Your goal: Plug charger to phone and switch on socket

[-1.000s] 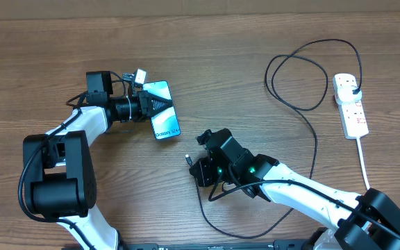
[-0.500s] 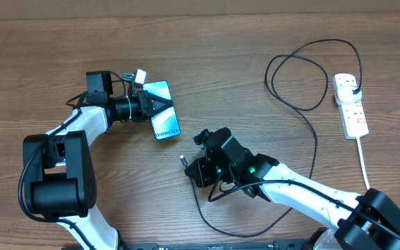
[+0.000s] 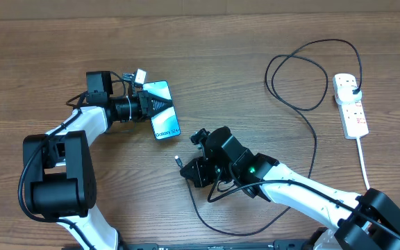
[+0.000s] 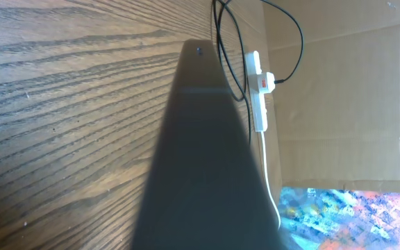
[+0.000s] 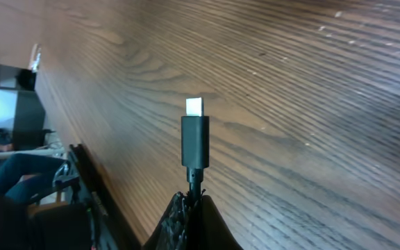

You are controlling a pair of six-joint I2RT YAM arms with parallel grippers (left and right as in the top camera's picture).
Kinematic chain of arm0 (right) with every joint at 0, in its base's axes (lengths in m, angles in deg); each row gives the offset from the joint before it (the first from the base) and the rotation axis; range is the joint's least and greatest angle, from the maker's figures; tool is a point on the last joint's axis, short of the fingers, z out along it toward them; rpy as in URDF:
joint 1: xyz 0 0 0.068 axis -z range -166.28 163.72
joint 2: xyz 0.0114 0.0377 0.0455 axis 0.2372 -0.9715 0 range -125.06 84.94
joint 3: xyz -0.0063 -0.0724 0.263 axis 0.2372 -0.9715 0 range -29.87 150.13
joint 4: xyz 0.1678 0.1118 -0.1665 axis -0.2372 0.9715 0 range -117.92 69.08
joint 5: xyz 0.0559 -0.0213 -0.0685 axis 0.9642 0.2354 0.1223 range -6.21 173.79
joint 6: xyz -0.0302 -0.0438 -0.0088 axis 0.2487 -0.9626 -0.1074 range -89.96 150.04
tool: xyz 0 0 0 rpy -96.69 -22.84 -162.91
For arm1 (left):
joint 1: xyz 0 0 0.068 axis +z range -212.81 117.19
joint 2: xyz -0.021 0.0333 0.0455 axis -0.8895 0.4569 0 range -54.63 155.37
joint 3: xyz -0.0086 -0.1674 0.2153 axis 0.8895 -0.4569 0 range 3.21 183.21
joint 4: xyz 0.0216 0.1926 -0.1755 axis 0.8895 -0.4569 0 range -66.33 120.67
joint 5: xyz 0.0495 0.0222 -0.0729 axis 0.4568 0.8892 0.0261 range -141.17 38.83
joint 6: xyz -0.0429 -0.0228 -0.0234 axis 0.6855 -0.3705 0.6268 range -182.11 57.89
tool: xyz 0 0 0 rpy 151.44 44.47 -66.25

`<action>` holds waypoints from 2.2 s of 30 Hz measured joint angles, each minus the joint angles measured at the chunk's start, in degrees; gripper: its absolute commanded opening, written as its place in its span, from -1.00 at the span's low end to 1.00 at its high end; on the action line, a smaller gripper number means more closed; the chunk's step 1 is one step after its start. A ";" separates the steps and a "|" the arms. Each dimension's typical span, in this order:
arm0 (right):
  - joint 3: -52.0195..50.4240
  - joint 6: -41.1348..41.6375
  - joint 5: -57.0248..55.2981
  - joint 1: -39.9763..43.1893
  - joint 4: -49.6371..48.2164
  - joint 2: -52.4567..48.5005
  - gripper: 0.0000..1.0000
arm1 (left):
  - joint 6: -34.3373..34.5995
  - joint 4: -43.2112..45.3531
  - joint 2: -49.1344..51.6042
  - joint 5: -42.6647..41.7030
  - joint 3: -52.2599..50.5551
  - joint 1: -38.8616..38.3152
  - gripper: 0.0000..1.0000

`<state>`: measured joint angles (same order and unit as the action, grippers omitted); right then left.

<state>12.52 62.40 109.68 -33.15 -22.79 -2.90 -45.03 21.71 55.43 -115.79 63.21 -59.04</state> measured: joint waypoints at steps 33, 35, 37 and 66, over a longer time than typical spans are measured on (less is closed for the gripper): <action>0.00 3.28 -3.34 0.00 -11.93 -0.57 -0.92 | 10.08 1.33 0.00 -8.94 0.00 0.00 -0.80; 0.00 3.37 -4.02 0.00 -11.93 -0.59 -0.92 | 10.32 1.33 0.00 -8.98 0.00 0.00 -0.80; 0.00 3.43 -4.68 0.00 -11.93 -0.59 -0.92 | 10.49 1.33 0.00 -9.11 0.00 0.00 -0.80; 0.00 5.18 -6.84 -0.52 -12.57 -0.63 -0.93 | 18.84 1.86 0.00 -9.16 0.00 0.00 -0.90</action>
<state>12.52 67.58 102.84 -33.68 -35.36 -3.53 -26.19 23.57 55.43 -124.95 63.21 -59.04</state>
